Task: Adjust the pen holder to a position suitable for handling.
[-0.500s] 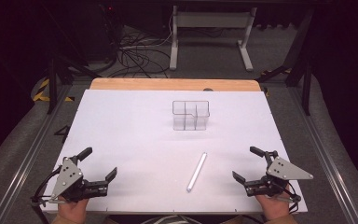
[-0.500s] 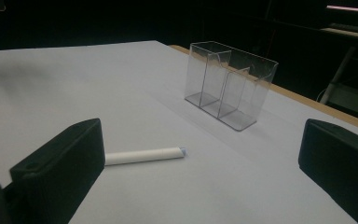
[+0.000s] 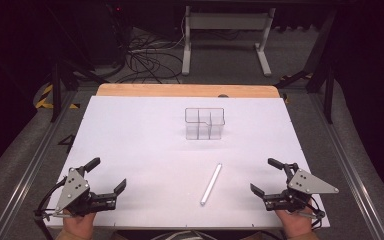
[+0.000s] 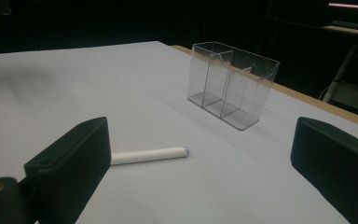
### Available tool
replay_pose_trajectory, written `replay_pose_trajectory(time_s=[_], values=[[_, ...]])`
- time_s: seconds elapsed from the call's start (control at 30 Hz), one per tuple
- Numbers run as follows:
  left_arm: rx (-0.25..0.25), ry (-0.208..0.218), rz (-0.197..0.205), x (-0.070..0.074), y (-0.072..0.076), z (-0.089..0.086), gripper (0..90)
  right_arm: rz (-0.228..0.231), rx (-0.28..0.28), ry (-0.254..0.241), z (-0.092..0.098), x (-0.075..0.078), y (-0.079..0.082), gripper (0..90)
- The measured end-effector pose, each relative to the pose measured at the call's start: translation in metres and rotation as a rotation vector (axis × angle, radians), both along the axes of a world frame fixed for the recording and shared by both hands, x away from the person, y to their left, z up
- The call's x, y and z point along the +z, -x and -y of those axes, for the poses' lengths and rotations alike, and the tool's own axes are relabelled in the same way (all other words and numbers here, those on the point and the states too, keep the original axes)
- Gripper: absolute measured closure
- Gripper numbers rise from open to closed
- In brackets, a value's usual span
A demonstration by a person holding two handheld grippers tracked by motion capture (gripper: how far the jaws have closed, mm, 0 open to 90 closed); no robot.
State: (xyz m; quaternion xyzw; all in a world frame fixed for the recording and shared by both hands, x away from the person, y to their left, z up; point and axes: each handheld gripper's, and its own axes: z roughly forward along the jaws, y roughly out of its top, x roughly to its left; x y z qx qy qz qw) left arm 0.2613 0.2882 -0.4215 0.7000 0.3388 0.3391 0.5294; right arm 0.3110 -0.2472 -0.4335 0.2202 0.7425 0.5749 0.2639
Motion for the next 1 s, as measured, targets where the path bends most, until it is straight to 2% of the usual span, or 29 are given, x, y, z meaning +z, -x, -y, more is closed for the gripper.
replay_pose_trajectory(time_s=[0.23,0.5,0.63,1.0], values=[[0.013,-0.027,0.009,0.0,0.001,0.003,1.7,0.0,-0.001,0.014,-0.002,0.002,0.0,5.6],[0.016,-0.018,0.004,0.0,0.0,0.002,1.8,-0.021,-0.019,0.013,-0.001,0.011,-0.005,5.6],[0.018,-0.016,0.004,0.0,0.0,0.002,1.8,-0.031,-0.016,0.015,0.0,0.015,-0.009,5.6],[0.018,-0.016,-0.005,-0.001,-0.001,0.002,1.9,-0.055,0.004,0.049,-0.013,0.033,-0.029,3.5]])
